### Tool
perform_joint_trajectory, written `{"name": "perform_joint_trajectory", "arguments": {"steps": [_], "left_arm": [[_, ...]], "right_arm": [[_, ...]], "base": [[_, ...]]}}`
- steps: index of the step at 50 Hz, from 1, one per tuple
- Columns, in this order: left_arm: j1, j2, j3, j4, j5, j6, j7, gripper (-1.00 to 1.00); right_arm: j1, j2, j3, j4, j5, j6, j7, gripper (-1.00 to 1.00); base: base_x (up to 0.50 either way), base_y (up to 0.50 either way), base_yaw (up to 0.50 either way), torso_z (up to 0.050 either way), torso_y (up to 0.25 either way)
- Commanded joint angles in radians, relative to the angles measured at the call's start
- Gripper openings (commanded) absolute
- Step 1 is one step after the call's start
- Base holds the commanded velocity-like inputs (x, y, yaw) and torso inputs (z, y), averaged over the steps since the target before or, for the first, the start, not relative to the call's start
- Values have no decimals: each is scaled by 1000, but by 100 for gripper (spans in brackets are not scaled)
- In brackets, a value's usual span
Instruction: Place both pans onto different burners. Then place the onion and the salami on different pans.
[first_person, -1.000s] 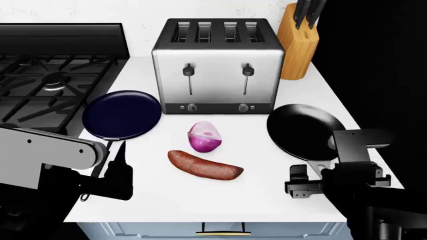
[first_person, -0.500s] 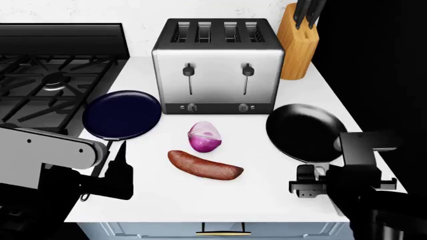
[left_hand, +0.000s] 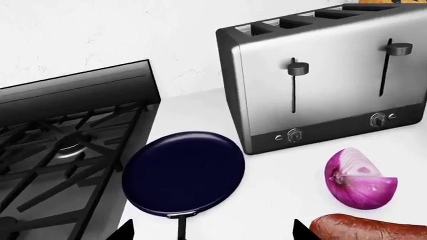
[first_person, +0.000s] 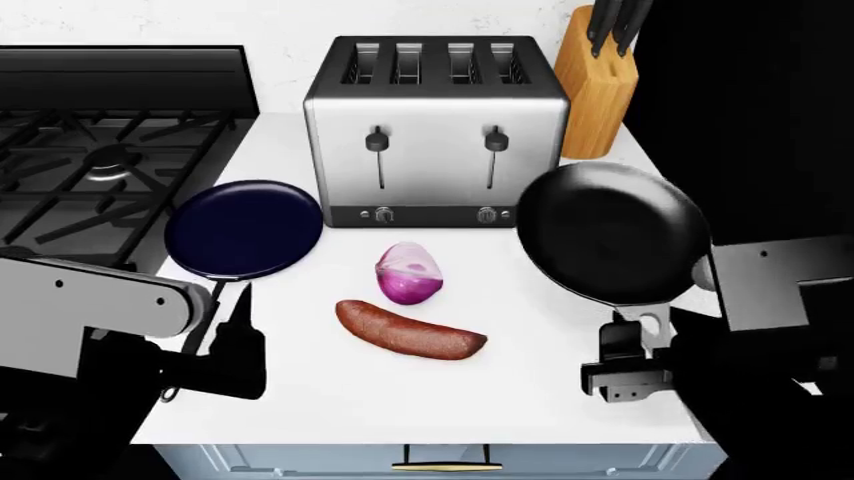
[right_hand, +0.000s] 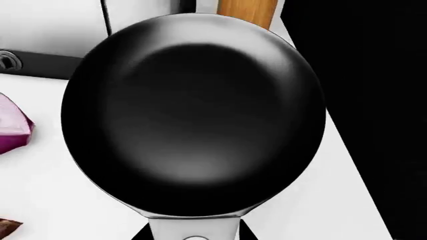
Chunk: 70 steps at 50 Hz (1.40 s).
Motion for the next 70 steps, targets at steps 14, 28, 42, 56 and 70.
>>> {"name": "perform_joint_trajectory", "arguments": {"steps": [14, 28, 42, 56, 70], "left_arm": [[-231, -12, 218, -377, -203, 40, -182, 100], [-363, 49, 351, -535, -70, -16, -149, 100], [-491, 83, 465, -755, -15, -81, -138, 100], [-518, 116, 527, -806, 36, -89, -91, 100], [-500, 115, 557, -835, 116, -53, -12, 100]], "right_arm": [[70, 40, -6, -119, 79, -27, 125, -100], [44, 28, -6, -116, 36, -28, 87, -100], [7, 24, 12, -106, -15, -29, 32, -100], [-23, 19, 23, -99, -61, -32, -15, -100], [-52, 20, 26, -100, -85, -38, -35, -100]], "base": [[0, 0, 0, 0, 1], [0, 0, 0, 1, 2], [0, 0, 0, 1, 2], [0, 0, 0, 1, 2], [0, 0, 0, 1, 2]]}}
